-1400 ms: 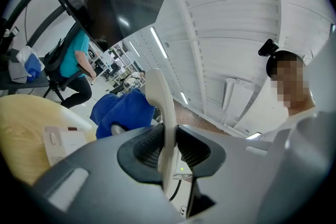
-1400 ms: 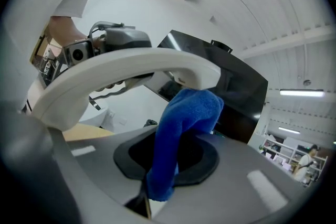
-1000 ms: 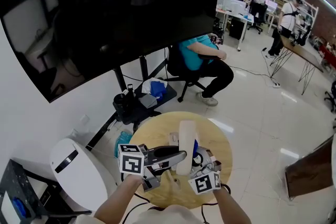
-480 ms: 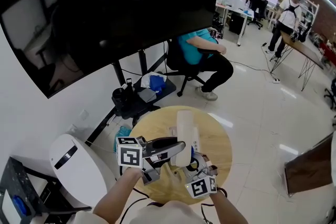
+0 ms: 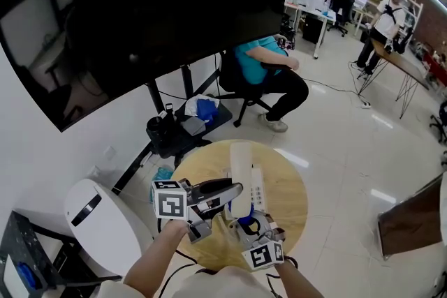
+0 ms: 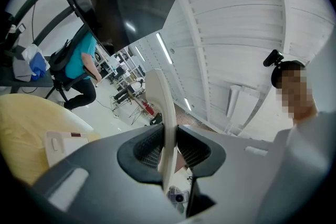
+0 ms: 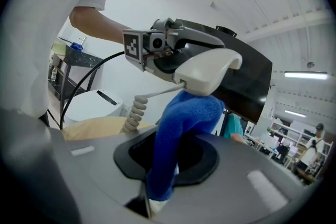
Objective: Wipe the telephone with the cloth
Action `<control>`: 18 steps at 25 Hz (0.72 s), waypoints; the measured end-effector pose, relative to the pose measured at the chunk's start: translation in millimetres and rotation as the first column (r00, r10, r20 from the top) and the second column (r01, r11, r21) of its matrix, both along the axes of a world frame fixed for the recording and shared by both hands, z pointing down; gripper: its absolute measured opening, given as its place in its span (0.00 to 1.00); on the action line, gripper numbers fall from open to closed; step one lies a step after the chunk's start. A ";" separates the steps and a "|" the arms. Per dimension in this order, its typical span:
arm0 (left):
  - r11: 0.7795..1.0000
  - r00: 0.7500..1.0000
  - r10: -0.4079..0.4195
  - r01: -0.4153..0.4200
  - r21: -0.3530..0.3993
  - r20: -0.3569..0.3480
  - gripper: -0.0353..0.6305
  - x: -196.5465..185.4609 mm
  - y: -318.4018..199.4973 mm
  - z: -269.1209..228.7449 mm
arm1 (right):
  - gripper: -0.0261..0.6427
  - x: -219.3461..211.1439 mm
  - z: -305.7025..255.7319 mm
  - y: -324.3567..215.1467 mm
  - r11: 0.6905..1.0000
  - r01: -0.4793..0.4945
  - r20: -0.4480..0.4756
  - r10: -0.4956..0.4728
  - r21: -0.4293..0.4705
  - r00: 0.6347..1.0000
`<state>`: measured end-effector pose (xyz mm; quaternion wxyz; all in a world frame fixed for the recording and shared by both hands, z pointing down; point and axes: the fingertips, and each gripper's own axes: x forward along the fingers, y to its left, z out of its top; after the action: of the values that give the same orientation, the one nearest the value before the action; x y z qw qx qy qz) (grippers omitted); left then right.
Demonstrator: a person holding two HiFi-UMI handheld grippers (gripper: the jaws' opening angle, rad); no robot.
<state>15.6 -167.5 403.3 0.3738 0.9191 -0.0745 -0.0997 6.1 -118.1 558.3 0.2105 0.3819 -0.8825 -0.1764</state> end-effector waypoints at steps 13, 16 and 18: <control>0.998 1.000 -0.023 0.022 -0.060 -0.008 0.17 -2.9 -2.4 31.8 | 0.13 45.9 -57.7 -24.9 0.991 -0.124 0.063 0.121 0.050 0.991; 0.997 0.999 -0.028 0.030 -0.075 0.027 0.17 -3.4 -1.4 52.5 | 0.13 49.2 -77.3 -24.4 0.989 -0.131 0.096 0.125 0.067 0.988; 0.995 0.999 -0.034 0.037 -0.095 0.036 0.17 -3.6 -2.6 66.1 | 0.13 48.9 -88.0 -23.2 0.989 -0.131 0.117 0.123 0.067 0.986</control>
<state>12.0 -170.1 469.4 0.4140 0.9004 -0.1019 -0.0869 55.1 -141.3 470.2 0.1570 0.4542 -0.8596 -0.1736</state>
